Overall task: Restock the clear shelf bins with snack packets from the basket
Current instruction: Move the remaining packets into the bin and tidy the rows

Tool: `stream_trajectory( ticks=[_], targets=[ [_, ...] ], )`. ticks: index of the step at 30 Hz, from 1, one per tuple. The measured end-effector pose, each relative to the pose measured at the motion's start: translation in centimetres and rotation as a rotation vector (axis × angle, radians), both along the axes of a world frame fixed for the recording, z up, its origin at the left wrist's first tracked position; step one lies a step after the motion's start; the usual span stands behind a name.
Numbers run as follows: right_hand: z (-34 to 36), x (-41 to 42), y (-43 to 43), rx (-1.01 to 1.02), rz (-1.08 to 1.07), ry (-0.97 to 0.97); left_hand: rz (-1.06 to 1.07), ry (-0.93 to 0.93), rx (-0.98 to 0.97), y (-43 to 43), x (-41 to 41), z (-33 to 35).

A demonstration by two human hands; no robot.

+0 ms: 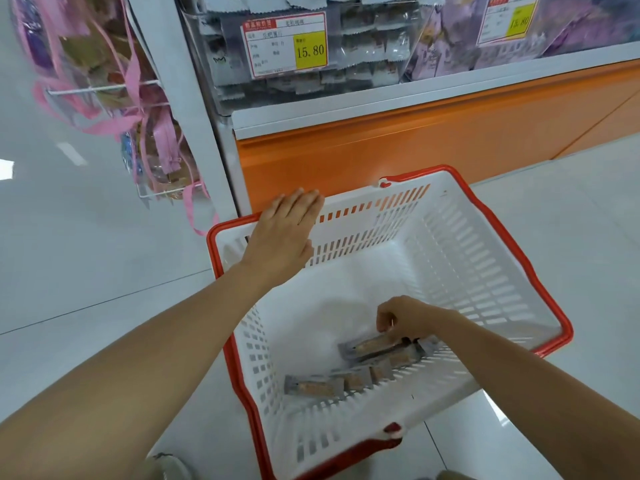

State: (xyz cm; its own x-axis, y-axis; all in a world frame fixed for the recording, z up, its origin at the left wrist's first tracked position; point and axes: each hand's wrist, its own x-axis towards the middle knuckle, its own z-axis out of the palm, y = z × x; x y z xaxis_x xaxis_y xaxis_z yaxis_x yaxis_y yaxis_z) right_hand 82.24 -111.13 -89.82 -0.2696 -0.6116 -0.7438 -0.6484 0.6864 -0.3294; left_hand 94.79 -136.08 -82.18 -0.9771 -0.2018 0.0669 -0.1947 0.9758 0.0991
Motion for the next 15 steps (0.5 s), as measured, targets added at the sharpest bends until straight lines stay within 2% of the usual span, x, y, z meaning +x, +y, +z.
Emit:
stream_trajectory(
  ticks=[9, 15],
  targets=[
    [4.5, -0.7, -1.3, -0.306, -0.478, -0.176, -0.007, 0.015, 0.083, 0.4, 0.0, 0.7],
    [9.2, -0.9, -3.7, -0.609, -0.727, -0.320, -0.178, 0.081, 0.242, 2.1, 0.2, 1.8]
  ],
)
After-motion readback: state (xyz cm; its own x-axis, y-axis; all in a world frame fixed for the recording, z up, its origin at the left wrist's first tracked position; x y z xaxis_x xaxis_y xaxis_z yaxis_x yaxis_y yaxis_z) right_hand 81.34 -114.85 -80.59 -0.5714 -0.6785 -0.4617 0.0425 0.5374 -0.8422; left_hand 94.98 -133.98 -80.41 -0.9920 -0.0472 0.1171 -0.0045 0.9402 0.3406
